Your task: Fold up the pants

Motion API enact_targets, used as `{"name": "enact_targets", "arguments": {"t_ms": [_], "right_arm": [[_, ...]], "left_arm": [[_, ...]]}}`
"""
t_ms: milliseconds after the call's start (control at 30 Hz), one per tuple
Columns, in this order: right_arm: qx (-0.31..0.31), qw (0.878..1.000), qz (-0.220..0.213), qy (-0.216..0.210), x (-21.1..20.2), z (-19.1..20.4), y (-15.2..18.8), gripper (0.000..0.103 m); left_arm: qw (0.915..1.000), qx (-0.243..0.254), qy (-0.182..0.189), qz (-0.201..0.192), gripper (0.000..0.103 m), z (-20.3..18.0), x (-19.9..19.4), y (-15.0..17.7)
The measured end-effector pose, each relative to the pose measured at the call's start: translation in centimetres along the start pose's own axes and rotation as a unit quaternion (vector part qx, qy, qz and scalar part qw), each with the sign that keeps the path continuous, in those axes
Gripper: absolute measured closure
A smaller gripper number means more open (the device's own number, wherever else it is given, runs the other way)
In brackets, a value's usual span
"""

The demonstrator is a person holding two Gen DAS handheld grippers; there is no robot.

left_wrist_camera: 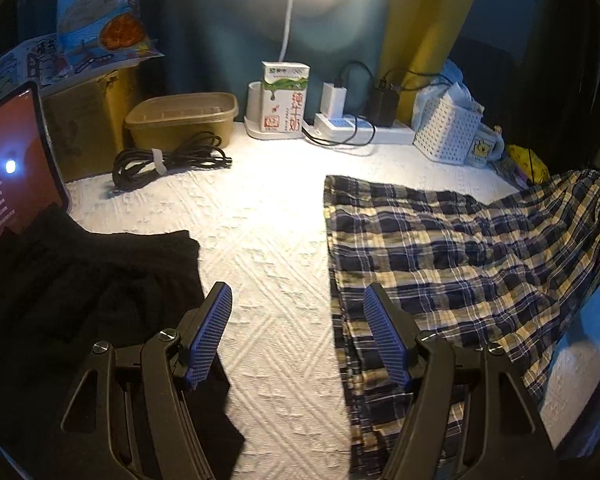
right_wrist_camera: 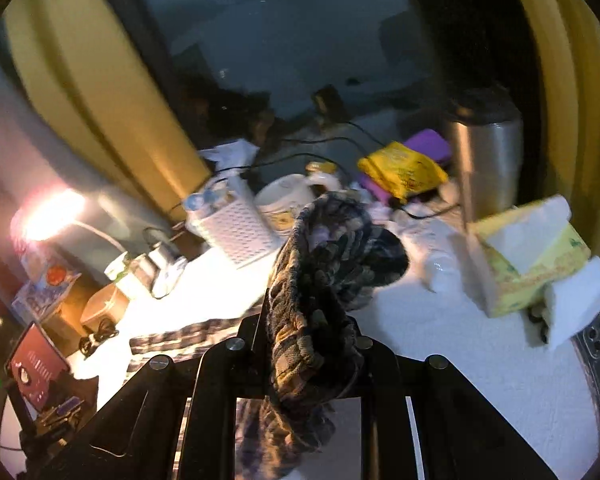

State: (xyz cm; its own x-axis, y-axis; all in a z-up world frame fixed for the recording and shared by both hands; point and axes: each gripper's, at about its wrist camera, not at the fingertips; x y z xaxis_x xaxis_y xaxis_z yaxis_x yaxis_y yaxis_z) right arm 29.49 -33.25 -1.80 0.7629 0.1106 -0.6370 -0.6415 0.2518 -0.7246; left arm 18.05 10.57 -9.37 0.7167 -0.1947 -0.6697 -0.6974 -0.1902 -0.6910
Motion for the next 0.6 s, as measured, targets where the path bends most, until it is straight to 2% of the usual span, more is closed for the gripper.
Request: {"name": "enact_targets", "arguments": {"t_ms": [233,467,600], "right_arm": [[-0.046,0.999,-0.009,-0.010,-1.2,5.6,-0.2,0.084],[-0.099,0.995,-0.004,-0.015,-1.2,11.6,0.7,0.084],[-0.131,0.991,0.005,-0.022,-0.7,15.5,1.6,0.084]], "left_arm": [[0.9998,-0.001,0.017,-0.004,0.035,2.0,-0.4,-0.1],[0.9989,0.016,0.042,-0.013,0.035,3.4,-1.1,-0.2],[0.9985,0.005,0.052,-0.017,0.035,4.8,-1.5,0.0]]}}
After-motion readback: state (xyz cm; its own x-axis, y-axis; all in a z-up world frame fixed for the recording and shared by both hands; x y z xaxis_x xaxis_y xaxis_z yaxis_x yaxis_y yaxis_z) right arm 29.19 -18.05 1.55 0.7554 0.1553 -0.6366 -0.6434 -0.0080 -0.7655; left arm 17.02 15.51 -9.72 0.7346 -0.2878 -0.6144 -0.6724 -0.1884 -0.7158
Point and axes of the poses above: each gripper's, at about its wrist camera, not at the fingertips, and x roughly the way its jaws point, z to its left, y to its underside, and after that the axes turned 13 degrees about y, right-handed
